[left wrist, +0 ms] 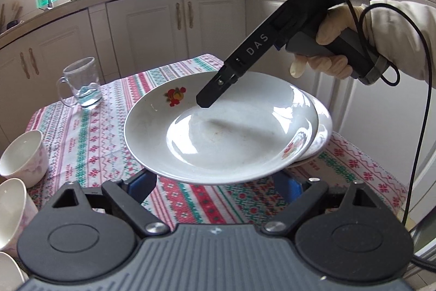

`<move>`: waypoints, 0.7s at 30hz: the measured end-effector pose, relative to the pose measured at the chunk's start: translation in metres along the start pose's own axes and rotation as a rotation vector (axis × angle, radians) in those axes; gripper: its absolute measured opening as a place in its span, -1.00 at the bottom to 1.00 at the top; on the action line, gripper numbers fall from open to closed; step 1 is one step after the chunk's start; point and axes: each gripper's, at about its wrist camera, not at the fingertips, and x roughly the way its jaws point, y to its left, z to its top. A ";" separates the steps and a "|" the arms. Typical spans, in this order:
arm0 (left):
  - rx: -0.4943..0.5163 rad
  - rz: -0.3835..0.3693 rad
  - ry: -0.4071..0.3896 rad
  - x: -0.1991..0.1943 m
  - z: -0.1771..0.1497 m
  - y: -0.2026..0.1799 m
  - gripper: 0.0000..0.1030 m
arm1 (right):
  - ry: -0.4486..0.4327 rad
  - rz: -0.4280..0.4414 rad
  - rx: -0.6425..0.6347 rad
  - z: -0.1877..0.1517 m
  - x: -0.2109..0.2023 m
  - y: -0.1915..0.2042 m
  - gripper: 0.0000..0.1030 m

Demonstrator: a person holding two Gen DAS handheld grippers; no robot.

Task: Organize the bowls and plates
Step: 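Carry the white flower plate with the right gripper over the plate stack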

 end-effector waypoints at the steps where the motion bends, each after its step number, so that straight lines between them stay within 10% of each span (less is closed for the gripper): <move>1: 0.007 -0.005 0.002 0.001 0.000 -0.002 0.79 | -0.001 -0.005 0.006 -0.003 -0.002 -0.001 0.29; 21: 0.089 -0.060 0.020 0.020 0.008 -0.023 0.79 | -0.039 -0.039 0.123 -0.052 -0.024 -0.028 0.29</move>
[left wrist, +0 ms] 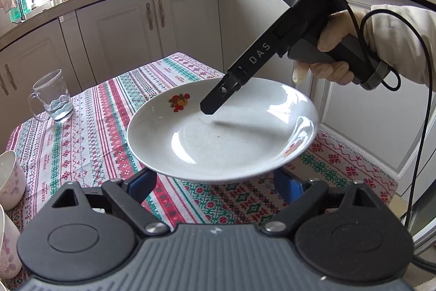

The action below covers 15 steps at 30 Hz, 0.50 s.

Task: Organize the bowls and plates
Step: 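Carry the white flower plate with the right gripper over the plate stack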

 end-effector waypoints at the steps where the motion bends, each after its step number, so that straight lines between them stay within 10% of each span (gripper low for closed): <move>1: 0.001 0.000 0.001 0.001 0.000 0.000 0.79 | -0.001 0.002 0.003 -0.001 0.000 -0.002 0.29; 15: 0.022 -0.017 0.007 0.008 0.003 -0.003 0.79 | 0.002 -0.005 0.032 -0.012 -0.002 -0.014 0.29</move>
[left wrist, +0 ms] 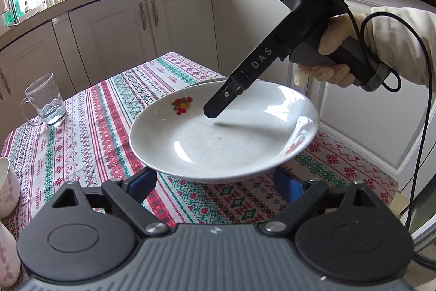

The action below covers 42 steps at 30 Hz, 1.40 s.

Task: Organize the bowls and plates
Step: 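Carry the white flower plate with the right gripper over the plate stack, then lower the plate onto the stack and open the right gripper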

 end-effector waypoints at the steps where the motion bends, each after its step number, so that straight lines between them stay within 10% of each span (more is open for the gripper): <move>1: 0.000 -0.002 0.000 0.000 0.000 0.001 0.79 | -0.001 -0.001 0.002 0.000 0.000 -0.001 0.29; 42: 0.028 -0.029 -0.032 0.014 0.002 0.004 0.82 | -0.019 -0.129 0.033 -0.021 -0.044 0.002 0.30</move>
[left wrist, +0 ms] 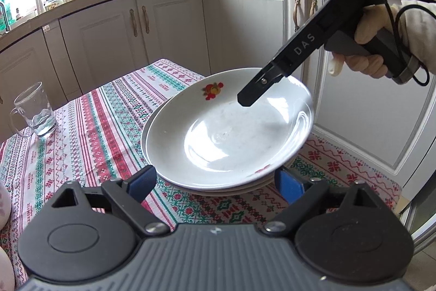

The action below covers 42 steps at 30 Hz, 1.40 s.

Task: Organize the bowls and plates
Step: 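Lower the plate onto the stack and open the right gripper, then reach the right gripper to a white bowl and grasp its rim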

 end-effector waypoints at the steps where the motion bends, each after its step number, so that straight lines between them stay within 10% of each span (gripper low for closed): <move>1: -0.003 0.000 0.002 0.000 0.000 0.001 0.82 | -0.001 -0.004 0.001 0.000 -0.001 0.000 0.30; 30: -0.013 0.019 -0.018 -0.025 -0.016 0.020 0.82 | 0.004 -0.122 0.007 -0.011 -0.008 0.028 0.76; 42: -0.038 0.039 -0.078 -0.067 -0.020 0.032 0.85 | -0.101 -0.245 -0.132 -0.014 -0.017 0.102 1.00</move>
